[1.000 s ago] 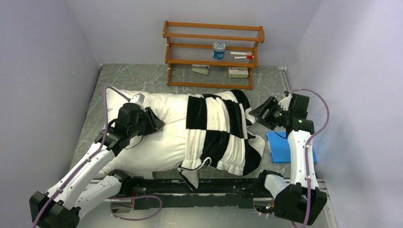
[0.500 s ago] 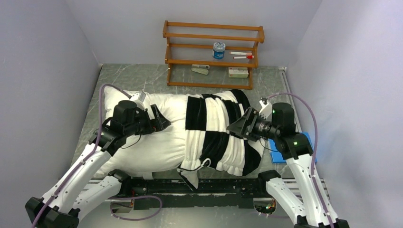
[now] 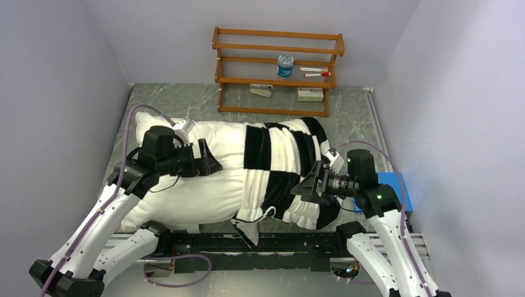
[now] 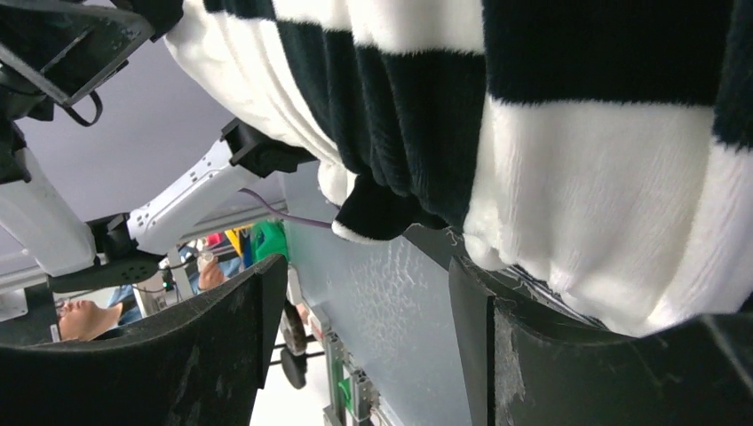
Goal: Remove the pillowcase from the pillow
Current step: Remove the pillow from the pillowcase.
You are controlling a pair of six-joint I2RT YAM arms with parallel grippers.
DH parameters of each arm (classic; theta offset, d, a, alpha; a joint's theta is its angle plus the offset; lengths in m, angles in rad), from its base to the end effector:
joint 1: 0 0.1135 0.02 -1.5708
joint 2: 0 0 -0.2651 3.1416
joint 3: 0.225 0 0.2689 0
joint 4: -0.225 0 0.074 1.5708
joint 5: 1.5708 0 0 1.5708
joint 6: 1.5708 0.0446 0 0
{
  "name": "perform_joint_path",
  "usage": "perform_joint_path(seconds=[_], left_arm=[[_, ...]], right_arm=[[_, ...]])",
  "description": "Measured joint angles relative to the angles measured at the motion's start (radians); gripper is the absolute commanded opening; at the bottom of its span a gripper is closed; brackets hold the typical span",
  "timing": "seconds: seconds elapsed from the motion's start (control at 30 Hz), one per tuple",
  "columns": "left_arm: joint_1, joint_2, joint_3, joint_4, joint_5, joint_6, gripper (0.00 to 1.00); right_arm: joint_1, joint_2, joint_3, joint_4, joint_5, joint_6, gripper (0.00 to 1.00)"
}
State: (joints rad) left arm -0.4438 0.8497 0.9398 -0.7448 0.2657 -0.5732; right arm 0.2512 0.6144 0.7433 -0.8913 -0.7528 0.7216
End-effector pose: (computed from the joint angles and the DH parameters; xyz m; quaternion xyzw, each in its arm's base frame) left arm 0.1697 -0.0937 0.3247 0.0010 0.8909 -0.3172 0.3250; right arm 0.1209 0.0625 0.2859 0.0587 0.8652 0.4697 0.1654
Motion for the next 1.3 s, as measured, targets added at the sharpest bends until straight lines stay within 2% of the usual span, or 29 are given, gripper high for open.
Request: perform_joint_path(seconds=[0.1,0.17,0.3,0.37,0.47,0.57,0.63,0.7,0.83,0.97,1.1,1.3], left_arm=[[0.002,0.013,-0.001,0.004,0.064,0.01,0.97],[0.002,0.016,-0.003,0.01,0.103,0.012,0.97],[0.002,0.02,-0.005,0.013,0.15,0.014,0.97],[-0.003,0.021,-0.005,0.011,0.169,0.013,0.97],[-0.018,0.018,0.009,-0.004,0.172,0.002,0.97],[-0.059,-0.015,0.034,-0.031,0.161,-0.026,0.96],[-0.077,-0.052,0.034,-0.048,0.156,-0.046,0.96],[-0.092,-0.093,0.013,-0.06,0.156,-0.074,0.97],[-0.105,-0.142,-0.064,-0.061,0.153,-0.125,0.97],[-0.109,-0.12,-0.11,-0.023,0.107,-0.18,0.97],[-0.11,-0.071,-0.169,0.098,0.069,-0.251,0.95],[-0.11,0.116,-0.157,0.176,0.023,-0.277,0.94]], right_arm=[[0.029,0.041,-0.014,0.039,0.01,0.004,0.7],[0.09,0.076,-0.02,0.08,0.05,0.019,0.71],[0.344,0.196,-0.021,0.212,0.221,0.084,0.69],[0.484,0.316,-0.003,0.279,0.344,0.122,0.69],[0.571,0.505,0.056,0.336,0.511,0.17,0.67],[0.576,0.623,0.145,0.348,0.628,0.178,0.68],[0.56,0.702,0.228,0.341,0.654,0.159,0.68],[0.526,0.783,0.32,0.341,0.661,0.13,0.68],[0.444,0.857,0.402,0.367,0.628,0.082,0.67],[0.409,0.84,0.394,0.384,0.587,0.051,0.68],[0.406,0.77,0.354,0.389,0.576,0.027,0.7],[0.4,0.603,0.348,0.333,0.607,0.011,0.71]])
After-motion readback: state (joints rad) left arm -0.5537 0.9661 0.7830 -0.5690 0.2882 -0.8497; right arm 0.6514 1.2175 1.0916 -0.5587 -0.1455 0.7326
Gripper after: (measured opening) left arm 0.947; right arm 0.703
